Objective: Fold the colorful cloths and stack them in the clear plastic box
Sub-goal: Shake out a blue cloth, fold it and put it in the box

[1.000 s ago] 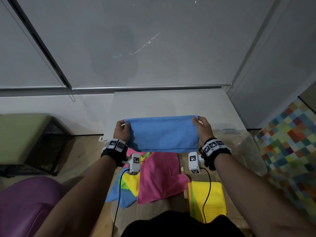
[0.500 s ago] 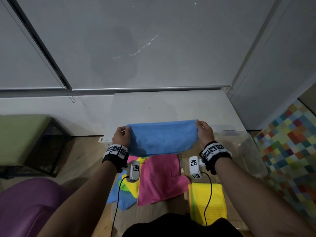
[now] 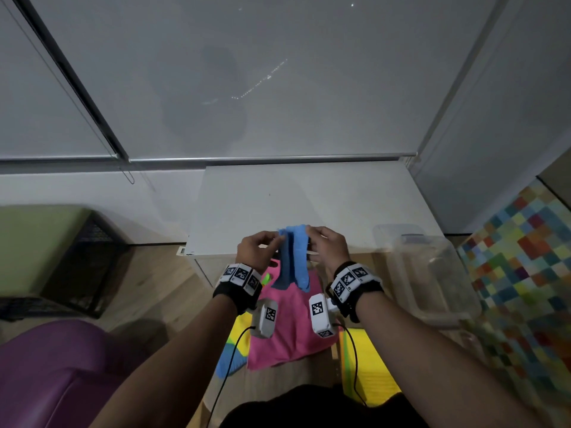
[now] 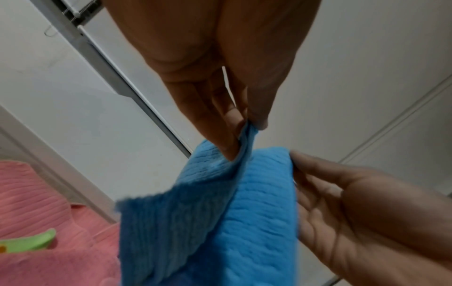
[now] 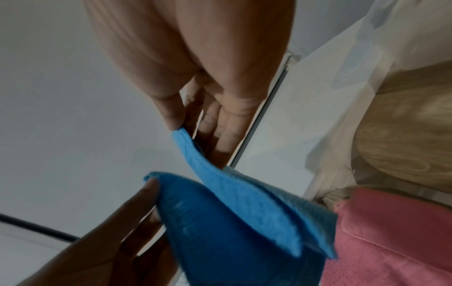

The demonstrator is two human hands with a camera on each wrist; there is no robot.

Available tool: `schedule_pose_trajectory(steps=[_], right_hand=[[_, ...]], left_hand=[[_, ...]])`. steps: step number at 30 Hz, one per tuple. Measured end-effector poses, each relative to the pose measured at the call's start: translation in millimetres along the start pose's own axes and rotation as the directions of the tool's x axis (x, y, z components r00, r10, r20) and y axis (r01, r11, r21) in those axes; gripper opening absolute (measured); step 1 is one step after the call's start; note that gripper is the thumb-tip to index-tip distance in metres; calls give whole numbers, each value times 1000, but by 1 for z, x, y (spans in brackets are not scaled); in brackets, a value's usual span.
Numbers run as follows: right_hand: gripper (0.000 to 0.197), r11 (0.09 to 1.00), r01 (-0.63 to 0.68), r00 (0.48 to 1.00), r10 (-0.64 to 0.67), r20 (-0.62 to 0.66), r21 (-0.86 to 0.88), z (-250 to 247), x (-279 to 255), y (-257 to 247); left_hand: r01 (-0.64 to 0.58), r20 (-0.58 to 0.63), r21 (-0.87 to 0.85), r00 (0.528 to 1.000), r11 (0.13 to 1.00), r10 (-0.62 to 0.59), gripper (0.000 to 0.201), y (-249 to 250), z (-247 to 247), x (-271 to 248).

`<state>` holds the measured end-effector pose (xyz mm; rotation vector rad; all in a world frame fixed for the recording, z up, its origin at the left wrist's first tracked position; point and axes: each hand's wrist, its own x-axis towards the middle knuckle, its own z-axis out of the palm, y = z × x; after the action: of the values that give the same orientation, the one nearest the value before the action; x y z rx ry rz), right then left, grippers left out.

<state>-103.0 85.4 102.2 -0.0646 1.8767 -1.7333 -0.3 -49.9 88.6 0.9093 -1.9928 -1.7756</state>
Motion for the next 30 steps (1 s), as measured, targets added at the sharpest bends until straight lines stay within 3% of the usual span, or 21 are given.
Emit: schedule_pose_trajectory(steps=[5, 11, 19, 26, 30], right_hand=[[14, 1000, -14, 998, 13, 58, 19, 5, -3, -2], [19, 1000, -21, 997, 20, 76, 1, 5, -6, 0], [17, 997, -67, 994, 64, 87, 40, 2, -3, 0], [16, 999, -39, 992, 37, 122, 22, 3, -2, 0], [22, 995, 23, 990, -10, 140, -95, 4, 1, 1]], left_hand=[[-35, 36, 23, 999, 999, 35, 22, 2, 10, -4], [-76, -5, 36, 997, 996, 77, 23, 0, 11, 0], [-109, 140, 90, 985, 990, 96, 23, -3, 15, -2], [-124, 41, 113, 992, 986, 120, 12, 0, 14, -4], [-247, -40, 347, 960, 905, 277, 35, -1, 11, -1]])
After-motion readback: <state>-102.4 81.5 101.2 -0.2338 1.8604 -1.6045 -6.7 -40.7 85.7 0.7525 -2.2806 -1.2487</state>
